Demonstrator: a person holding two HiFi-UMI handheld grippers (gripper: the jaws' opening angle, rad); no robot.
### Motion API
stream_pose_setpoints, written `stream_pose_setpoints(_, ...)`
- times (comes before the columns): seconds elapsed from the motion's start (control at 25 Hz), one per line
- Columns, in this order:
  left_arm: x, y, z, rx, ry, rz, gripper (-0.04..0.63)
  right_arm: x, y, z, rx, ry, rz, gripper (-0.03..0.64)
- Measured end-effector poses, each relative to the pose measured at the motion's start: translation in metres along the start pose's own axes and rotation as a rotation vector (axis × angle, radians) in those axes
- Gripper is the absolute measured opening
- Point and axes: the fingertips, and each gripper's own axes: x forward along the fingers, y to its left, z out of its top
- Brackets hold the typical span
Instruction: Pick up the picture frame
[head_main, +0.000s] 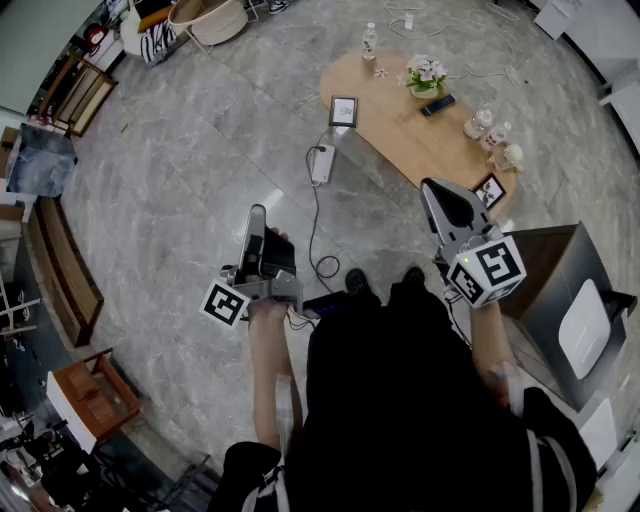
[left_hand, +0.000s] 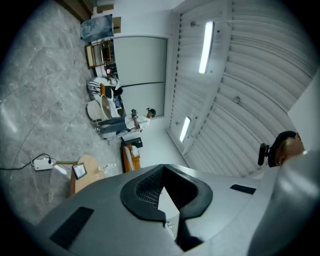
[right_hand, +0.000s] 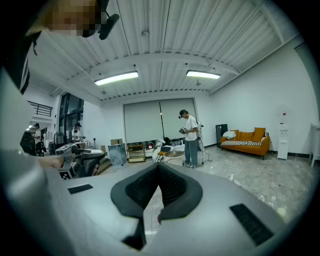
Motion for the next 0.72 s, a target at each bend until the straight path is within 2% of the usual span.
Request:
stream_pose_setpoints(0.08,0.004,-0.002,-0.003,-0.015,0.003,-0.002,0.012,0.0,0.003,0.002,-0.001,-0.003,0.003,0.012)
stream_pose_setpoints(0.12,0.006,-0.002,-0.006,0.01,0.021,0.013,0.012,0.0,0.005,0.003,-0.002,-0.005,0.005,0.012)
stream_pose_setpoints(0.16,0.009,0.0,-0.011,0.078,0.058,0.046,0.012,0.001,0.007,0.004,-0.003,-0.007,0.007,0.012)
stream_pose_setpoints(0.2,0.012,0.003,-0.017,0.201,0.12,0.096,0.011,0.003,0.009,0.005,-0.005,-0.008,0.011,0.012)
stream_pose_setpoints(0.32,0.022,0.007,-0.036,0.71,0.323,0.242,0.011,0.007,0.018,0.006,-0.014,-0.012,0.03,0.012)
stream_pose_setpoints(0.36,0.025,0.004,-0.04,0.835,0.357,0.258,0.009,0.008,0.021,0.006,-0.016,-0.011,0.035,0.012)
stream_pose_setpoints(0.4,0.029,0.0,-0.043,0.912,0.376,0.257,0.009,0.009,0.023,0.007,-0.018,-0.01,0.039,0.012)
stream_pose_setpoints(0.48,0.035,-0.008,-0.049,0.96,0.392,0.231,0.009,0.009,0.025,0.008,-0.02,-0.009,0.044,0.012)
stream_pose_setpoints(0.72,0.041,-0.011,-0.058,0.99,0.424,0.208,0.009,0.011,0.024,0.008,-0.021,-0.006,0.037,0.012)
